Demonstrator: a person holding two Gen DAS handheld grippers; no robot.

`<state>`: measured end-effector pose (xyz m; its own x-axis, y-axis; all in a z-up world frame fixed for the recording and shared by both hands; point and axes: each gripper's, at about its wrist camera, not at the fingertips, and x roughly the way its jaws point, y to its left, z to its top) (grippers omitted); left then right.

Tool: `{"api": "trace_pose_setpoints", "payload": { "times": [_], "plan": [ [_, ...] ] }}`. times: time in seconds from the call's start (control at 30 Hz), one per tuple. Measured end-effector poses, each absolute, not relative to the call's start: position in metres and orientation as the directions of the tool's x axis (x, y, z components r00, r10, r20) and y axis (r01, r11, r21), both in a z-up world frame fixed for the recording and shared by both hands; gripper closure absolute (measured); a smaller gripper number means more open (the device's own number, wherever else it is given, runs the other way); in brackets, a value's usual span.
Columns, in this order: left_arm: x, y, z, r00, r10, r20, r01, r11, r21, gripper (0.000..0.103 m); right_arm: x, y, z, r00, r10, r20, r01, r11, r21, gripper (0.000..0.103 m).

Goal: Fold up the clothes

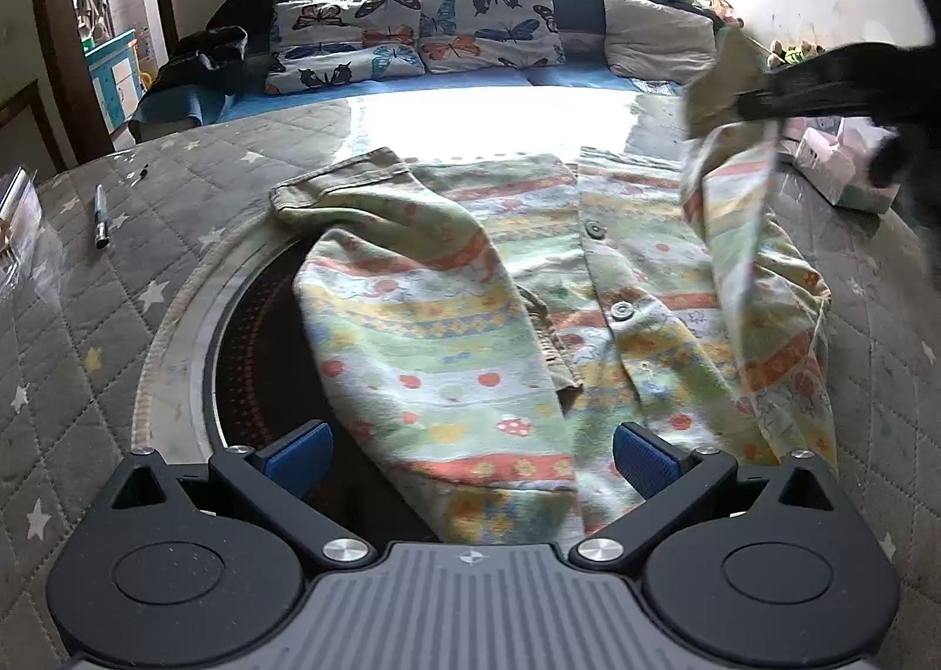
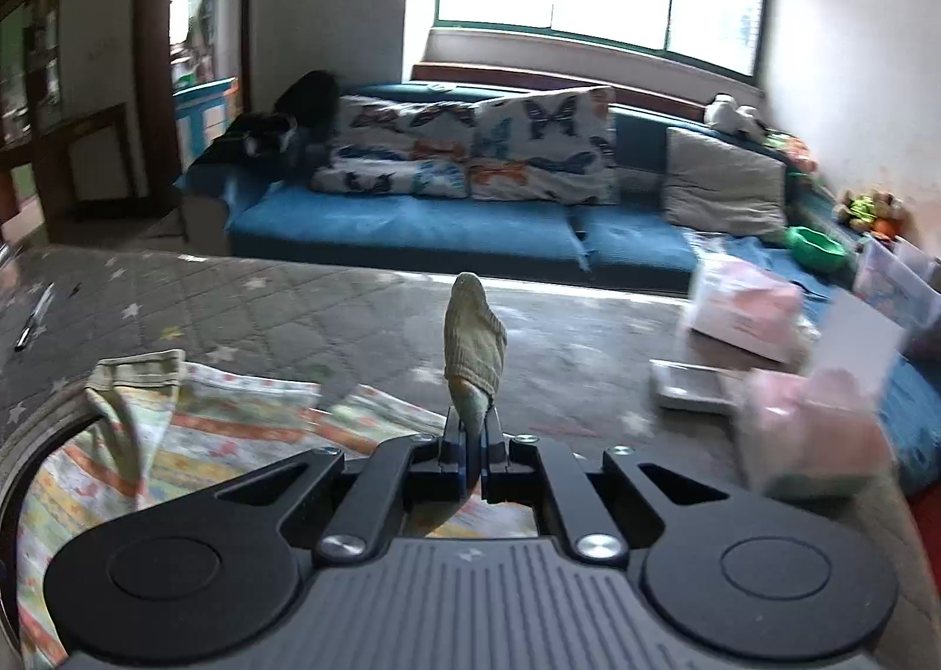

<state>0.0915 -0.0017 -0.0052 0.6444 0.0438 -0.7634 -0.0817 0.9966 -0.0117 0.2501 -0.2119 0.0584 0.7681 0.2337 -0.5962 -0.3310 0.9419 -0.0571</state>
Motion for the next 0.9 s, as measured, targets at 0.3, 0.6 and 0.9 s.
{"api": "trace_pose_setpoints", "payload": {
  "times": [0.3, 0.6, 0.9],
  "plan": [
    [0.097, -0.021, -0.004, 0.649, 0.033, -0.76, -0.038, 0.999, 0.011, 0.0, 0.213, -0.3, 0.07, 0.826, 0.109, -0.553, -0.171, 0.983, -0.061, 0.099],
    [0.098, -0.044, -0.002, 0.651, 0.005, -0.759, 0.027, 0.999, 0.029, 0.0, 0.163, -0.377, 0.043, 0.812, -0.038, -0.582, 0.006, 0.998, -0.058, 0.099],
    [0.096, -0.065, 0.0, 0.654, -0.022, -0.756, 0.087, 0.995, 0.047, 0.0, 0.129, -0.431, -0.007, 0.721, -0.155, -0.676, 0.166, 0.985, -0.048, 0.073]
  ]
}}
